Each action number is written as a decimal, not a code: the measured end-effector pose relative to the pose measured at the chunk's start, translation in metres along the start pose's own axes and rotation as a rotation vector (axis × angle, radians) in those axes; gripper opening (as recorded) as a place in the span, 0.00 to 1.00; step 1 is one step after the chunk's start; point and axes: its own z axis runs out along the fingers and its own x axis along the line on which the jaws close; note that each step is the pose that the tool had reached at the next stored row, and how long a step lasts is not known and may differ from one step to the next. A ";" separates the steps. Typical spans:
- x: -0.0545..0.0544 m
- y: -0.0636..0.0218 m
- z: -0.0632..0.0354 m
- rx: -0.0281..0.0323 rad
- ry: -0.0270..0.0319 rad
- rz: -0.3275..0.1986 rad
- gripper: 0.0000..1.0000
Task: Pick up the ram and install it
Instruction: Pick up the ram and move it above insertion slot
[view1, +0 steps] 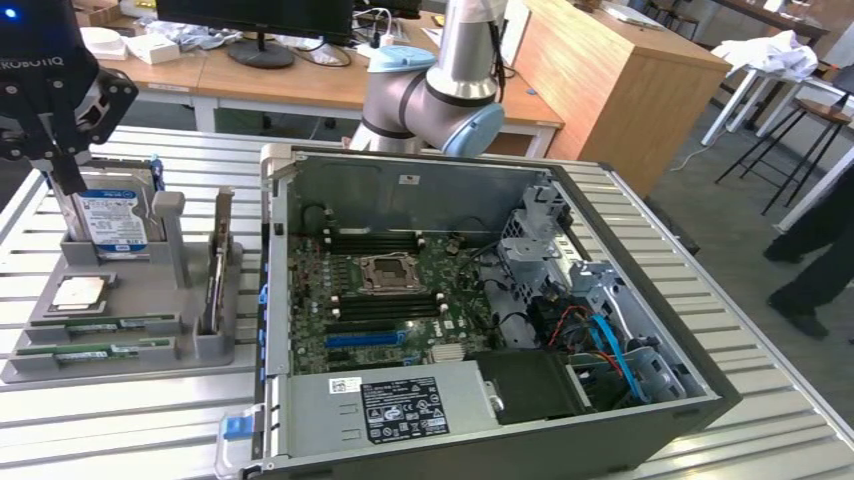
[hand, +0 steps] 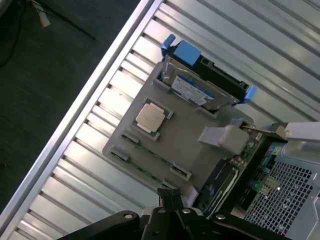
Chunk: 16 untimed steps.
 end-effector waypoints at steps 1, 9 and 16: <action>0.000 0.0000 -0.0001 -0.0003 0.0006 -0.011 0.10; 0.000 0.0000 0.0000 -0.0022 0.0042 -0.093 0.10; 0.000 0.0000 0.0000 -0.0039 0.0076 -0.168 0.10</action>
